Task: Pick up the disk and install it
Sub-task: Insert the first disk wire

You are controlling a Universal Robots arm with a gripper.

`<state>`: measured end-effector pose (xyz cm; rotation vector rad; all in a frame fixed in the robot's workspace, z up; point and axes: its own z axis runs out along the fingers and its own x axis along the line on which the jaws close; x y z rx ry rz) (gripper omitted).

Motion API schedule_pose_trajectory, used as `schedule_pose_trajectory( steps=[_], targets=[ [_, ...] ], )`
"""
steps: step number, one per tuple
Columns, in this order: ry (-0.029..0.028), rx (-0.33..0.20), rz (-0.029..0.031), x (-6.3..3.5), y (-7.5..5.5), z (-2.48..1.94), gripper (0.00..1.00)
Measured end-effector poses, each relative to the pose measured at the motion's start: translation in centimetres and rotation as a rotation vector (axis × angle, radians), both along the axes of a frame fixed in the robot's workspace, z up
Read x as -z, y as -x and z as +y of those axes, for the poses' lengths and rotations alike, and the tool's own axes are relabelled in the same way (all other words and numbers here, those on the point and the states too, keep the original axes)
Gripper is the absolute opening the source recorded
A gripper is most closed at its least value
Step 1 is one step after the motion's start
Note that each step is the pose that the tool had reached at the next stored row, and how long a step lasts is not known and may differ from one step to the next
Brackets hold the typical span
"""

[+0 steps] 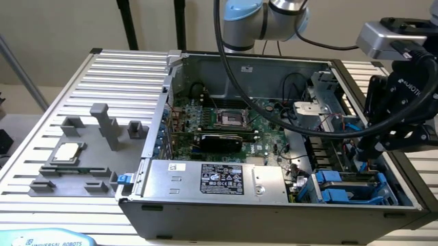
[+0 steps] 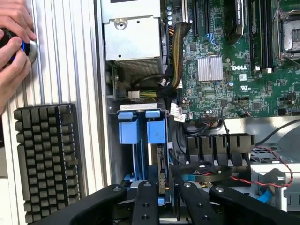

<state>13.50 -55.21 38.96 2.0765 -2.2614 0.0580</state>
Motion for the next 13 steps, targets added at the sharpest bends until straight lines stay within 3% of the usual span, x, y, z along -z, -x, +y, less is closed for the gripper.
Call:
schedule_pose_trajectory(
  steps=[5,13],
  targets=[
    [0.0002,0.0,-0.0115,0.4,0.0,0.73,0.25],
    [0.0022,0.0,-0.0149,1.62,0.0,1.4,0.25]
  ],
)
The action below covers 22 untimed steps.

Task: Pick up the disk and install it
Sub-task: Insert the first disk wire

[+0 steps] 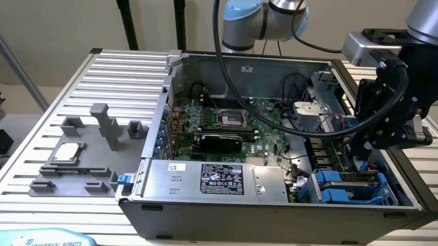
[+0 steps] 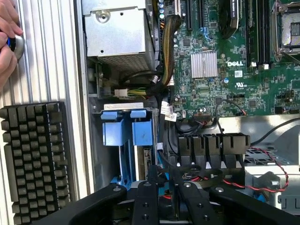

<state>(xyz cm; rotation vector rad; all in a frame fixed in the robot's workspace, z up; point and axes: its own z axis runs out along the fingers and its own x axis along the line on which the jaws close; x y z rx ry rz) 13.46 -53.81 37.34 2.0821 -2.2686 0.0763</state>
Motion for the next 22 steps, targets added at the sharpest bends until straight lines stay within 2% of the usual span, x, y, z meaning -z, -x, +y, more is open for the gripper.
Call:
schedule_pose_trajectory(
  steps=[4,14,17,18,19,22],
  targets=[
    [0.0071,0.0,-0.0001,0.13,-0.02,0.14,0.25],
    [0.0368,0.0,0.0,0.24,-0.45,0.14,0.25],
    [0.0422,0.0,0.0,0.39,-0.47,0.15,0.25],
    [0.044,0.0,0.0,0.44,-0.46,0.15,0.23],
    [0.0458,0.0,0.0,0.47,-0.46,0.15,0.16],
    [0.0499,0.0,0.0,0.5,-0.47,0.15,0.16]
  ],
)
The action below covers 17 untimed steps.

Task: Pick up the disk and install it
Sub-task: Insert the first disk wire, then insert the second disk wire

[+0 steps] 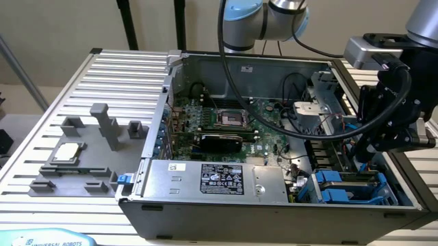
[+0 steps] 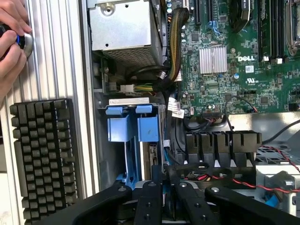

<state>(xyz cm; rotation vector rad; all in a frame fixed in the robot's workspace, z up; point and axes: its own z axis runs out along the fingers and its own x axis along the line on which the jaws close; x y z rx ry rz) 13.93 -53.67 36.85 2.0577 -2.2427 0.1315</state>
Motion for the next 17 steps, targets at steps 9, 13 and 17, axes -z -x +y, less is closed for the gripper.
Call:
schedule_pose_trajectory(
  steps=[9,13,17],
  targets=[
    [-0.0003,-0.013,-0.0097,0.03,1.2,-0.19,0.16],
    [-0.0058,-0.017,-0.0218,0.31,1.5,-0.99,0.16],
    [-0.0168,-0.021,-0.0312,0.74,1.7,-1.51,0.16]
  ],
)
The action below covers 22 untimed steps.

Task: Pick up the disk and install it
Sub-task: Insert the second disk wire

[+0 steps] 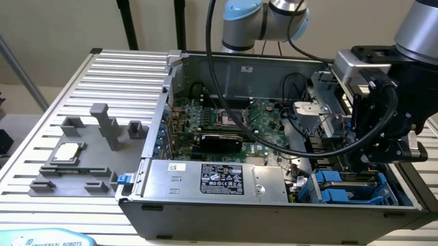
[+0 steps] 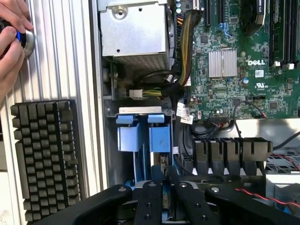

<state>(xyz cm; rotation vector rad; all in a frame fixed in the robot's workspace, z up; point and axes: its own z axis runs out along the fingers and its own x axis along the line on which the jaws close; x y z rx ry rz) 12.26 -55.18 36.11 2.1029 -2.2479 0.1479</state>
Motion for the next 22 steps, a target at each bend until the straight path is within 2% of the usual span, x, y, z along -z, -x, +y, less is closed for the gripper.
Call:
schedule_pose_trajectory(
  steps=[7,12,16,22],
  targets=[
    [-0.0172,-0.008,-0.024,0.69,0.1,-0.05,0.16],
    [-0.0284,-0.013,-0.0356,1.27,0.2,-0.13,0.16],
    [-0.0348,-0.015,-0.0388,1.56,0.2,-0.21,0.16],
    [-0.0365,-0.016,-0.0416,1.82,0.2,-0.3,0.16]
  ],
)
